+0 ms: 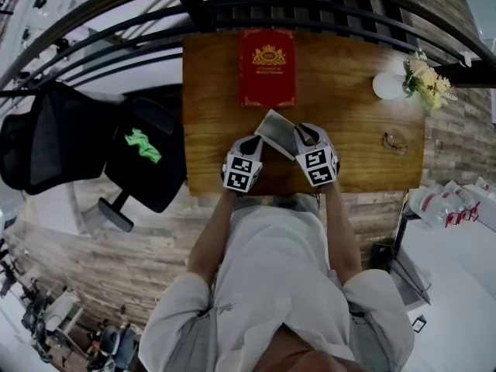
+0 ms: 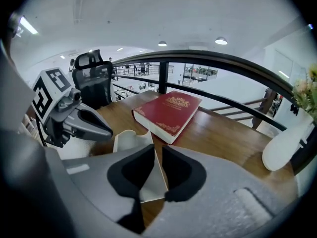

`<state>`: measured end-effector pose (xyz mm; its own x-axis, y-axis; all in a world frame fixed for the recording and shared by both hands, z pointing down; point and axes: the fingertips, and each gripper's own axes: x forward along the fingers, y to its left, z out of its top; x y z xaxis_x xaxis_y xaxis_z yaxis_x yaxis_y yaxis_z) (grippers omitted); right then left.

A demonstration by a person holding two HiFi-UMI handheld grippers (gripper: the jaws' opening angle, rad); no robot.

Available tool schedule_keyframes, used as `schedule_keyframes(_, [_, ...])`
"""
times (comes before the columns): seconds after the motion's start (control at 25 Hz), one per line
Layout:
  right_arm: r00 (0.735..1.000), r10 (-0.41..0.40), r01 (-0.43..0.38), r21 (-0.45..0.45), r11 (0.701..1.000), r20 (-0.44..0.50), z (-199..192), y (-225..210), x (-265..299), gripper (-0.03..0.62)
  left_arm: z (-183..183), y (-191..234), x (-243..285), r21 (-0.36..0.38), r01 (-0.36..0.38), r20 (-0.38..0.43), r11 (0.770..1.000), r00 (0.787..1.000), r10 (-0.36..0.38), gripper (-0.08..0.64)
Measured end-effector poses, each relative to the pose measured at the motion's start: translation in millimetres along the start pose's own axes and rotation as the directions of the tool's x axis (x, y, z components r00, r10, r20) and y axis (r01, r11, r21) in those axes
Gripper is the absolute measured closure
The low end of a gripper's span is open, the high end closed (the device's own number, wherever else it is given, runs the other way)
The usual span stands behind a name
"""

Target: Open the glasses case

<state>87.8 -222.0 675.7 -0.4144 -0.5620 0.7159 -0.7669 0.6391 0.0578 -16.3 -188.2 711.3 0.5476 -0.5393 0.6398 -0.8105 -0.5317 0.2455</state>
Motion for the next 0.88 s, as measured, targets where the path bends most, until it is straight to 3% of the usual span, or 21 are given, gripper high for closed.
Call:
schedule_keyframes(0.12, [0.999,-0.031,0.031,0.001,1.000,0.038,7.2,-1.4,-13.3,0.538,19.9,-2.7,-13.6,-0.007,0.006,0.050,1.000,0.999,-0.006,0.540])
schedule_keyframes(0.4, [0.982,-0.113,0.108,0.045,0.993,0.148,35.1,-0.7,-49.3,0.572,68.6,-4.2,-48.4,0.076,-0.016,0.191,0.997,0.982,0.002,0.540])
schedule_keyframes(0.88, [0.941,-0.195,0.164,0.132,0.978,0.275,55.2,31.7,-109.2,0.589,98.9,-16.8,-112.5,0.189,-0.038,0.321,0.981,0.947,-0.025,0.540])
